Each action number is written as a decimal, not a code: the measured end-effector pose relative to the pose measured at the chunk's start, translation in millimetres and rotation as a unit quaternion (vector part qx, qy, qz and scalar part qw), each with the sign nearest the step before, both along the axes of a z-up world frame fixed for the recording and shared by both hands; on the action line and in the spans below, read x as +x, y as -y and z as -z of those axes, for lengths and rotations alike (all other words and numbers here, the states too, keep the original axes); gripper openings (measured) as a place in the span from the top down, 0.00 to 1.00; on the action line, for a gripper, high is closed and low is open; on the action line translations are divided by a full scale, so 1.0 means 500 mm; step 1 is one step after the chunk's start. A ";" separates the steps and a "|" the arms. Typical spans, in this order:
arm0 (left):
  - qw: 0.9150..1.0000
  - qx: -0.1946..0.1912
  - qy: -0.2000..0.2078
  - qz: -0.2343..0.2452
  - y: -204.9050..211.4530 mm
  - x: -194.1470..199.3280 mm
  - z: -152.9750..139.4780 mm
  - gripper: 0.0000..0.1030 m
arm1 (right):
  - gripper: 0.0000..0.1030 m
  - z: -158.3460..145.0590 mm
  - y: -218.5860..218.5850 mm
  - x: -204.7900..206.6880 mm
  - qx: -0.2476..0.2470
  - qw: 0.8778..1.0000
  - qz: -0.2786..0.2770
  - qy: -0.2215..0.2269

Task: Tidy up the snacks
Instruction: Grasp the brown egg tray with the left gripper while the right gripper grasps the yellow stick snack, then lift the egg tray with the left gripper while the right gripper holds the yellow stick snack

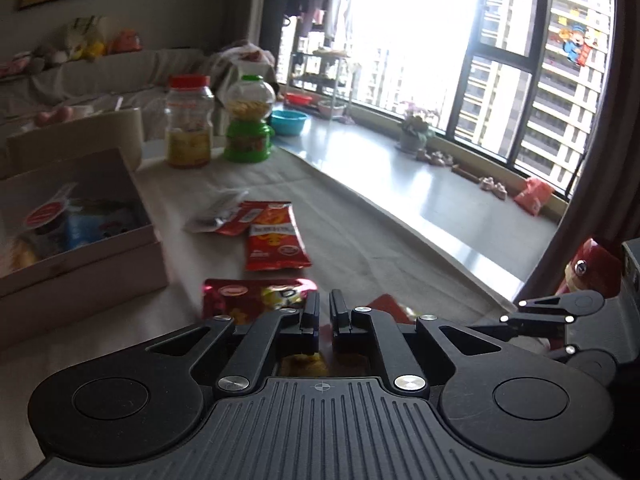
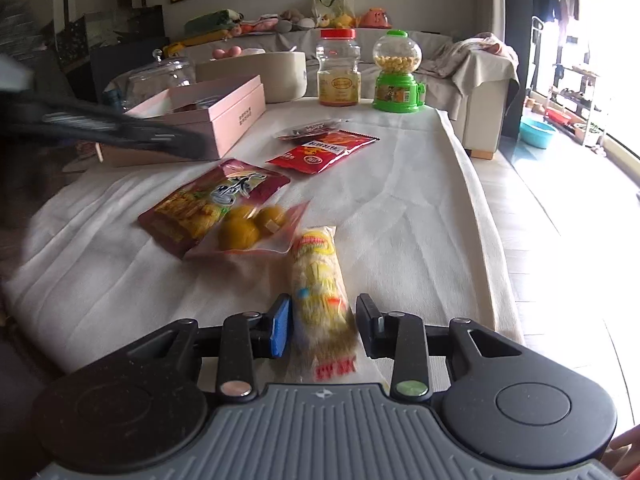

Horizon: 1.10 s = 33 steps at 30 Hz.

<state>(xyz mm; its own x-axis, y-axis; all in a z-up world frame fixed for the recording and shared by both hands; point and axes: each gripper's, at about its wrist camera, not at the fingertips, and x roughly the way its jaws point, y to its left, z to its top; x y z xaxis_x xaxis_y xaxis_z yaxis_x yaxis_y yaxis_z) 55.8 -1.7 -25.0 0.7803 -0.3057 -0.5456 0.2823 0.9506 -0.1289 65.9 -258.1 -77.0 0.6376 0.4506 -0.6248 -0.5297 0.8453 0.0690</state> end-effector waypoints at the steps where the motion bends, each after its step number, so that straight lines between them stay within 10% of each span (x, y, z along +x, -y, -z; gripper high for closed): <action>1: 1.000 0.004 0.000 -0.008 -0.011 -0.014 -0.002 0.92 | 0.66 0.000 -0.007 0.009 -0.001 1.000 0.002 -0.001; 11: 0.999 -0.018 -0.051 -0.008 -0.008 -0.045 0.016 0.91 | 0.57 0.000 -0.036 0.091 -0.020 0.998 0.059 -0.002; 33: 0.968 0.131 -0.071 0.202 0.167 -0.028 0.088 0.68 | 0.36 0.024 0.006 0.051 0.007 0.997 0.071 0.030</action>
<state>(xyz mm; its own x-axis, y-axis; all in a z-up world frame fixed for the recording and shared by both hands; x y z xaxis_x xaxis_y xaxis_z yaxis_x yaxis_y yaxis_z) 41.6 -85.0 -69.1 0.5378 -0.4068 -0.7384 0.6344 0.7721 0.0367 91.4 -261.2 -88.9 0.7316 0.3621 -0.5777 -0.4090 0.9110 0.0530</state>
